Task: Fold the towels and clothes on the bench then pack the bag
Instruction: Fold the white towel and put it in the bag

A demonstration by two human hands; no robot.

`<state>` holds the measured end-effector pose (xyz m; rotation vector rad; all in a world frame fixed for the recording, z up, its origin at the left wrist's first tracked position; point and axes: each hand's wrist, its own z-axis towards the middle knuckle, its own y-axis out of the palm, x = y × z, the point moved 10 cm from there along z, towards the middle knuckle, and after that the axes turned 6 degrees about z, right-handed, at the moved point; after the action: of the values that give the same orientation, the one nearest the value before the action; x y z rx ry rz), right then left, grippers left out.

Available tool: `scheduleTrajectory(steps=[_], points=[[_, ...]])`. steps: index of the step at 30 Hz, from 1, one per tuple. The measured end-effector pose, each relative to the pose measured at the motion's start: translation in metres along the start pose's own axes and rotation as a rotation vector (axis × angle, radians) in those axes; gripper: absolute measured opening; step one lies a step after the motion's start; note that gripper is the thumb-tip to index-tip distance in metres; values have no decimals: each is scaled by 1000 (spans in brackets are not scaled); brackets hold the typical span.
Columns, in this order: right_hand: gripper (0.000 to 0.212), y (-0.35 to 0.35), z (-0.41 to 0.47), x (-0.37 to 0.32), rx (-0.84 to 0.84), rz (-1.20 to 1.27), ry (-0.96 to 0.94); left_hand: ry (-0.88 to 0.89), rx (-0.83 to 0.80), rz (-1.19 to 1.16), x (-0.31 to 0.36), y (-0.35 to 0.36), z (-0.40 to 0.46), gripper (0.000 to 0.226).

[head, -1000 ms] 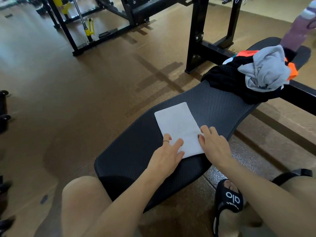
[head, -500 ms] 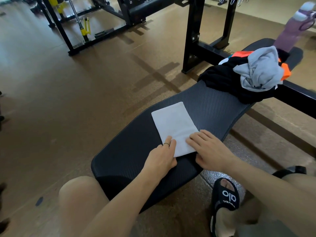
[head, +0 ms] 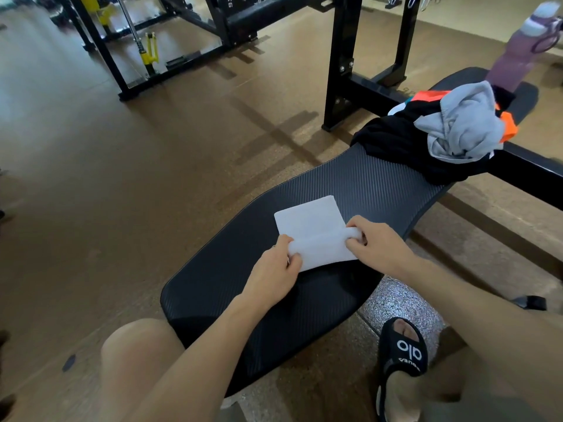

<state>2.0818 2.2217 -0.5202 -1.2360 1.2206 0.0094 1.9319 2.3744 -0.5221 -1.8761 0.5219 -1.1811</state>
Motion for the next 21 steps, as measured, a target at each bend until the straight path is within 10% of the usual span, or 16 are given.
scheduleTrajectory(steps=[21], points=[[13, 22, 7, -3, 119, -235, -68, -220, 58, 27, -7, 12, -4, 31]])
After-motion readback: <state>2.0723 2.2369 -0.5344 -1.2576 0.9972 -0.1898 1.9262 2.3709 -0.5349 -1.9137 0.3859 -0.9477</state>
